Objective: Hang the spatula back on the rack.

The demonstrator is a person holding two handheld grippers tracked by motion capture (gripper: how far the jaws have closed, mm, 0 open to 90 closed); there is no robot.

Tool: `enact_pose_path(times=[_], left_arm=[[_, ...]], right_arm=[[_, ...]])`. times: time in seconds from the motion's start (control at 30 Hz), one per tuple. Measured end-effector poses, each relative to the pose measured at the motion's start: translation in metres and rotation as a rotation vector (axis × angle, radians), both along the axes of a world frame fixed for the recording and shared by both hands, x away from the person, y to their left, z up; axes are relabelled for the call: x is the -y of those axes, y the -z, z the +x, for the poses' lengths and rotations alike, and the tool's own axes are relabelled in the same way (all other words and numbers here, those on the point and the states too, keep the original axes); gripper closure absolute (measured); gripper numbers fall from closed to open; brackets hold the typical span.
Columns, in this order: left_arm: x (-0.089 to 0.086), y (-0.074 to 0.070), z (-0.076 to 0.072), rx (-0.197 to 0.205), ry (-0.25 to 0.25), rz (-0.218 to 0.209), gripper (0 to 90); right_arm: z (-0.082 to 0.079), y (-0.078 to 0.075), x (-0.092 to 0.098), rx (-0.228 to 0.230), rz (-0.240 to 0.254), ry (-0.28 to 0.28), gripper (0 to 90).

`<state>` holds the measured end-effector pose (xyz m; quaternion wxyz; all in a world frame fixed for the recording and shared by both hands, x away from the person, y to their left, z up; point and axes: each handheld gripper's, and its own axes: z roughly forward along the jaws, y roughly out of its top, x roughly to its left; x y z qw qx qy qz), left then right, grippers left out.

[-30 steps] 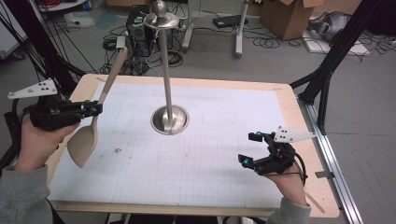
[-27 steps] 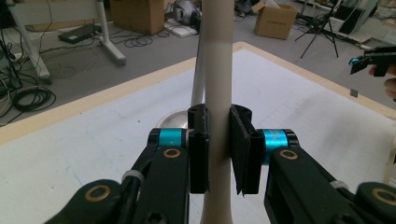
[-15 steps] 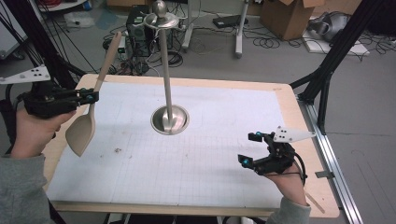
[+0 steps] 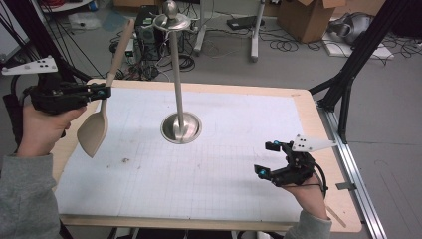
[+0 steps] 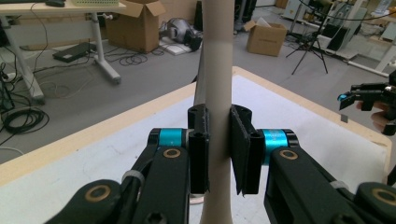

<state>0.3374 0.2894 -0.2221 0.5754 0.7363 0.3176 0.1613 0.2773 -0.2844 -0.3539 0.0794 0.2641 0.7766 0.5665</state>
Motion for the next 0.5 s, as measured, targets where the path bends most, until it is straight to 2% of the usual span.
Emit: enact_pose_path(times=[0.27, 0.5], left_arm=[[0.0066, 0.0020, 0.0042, -0.016, 0.005, 0.014, 78.1], [0.0081, 0.0036, 0.0081, -0.030, 0.023, -0.003, 78.1]], right_arm=[[-0.0007, -0.0004, 0.0014, 0.003, 0.002, 0.003, 6.2], [0.0008, 0.0011, 0.0001, -0.004, -0.017, 0.009, 6.2]])
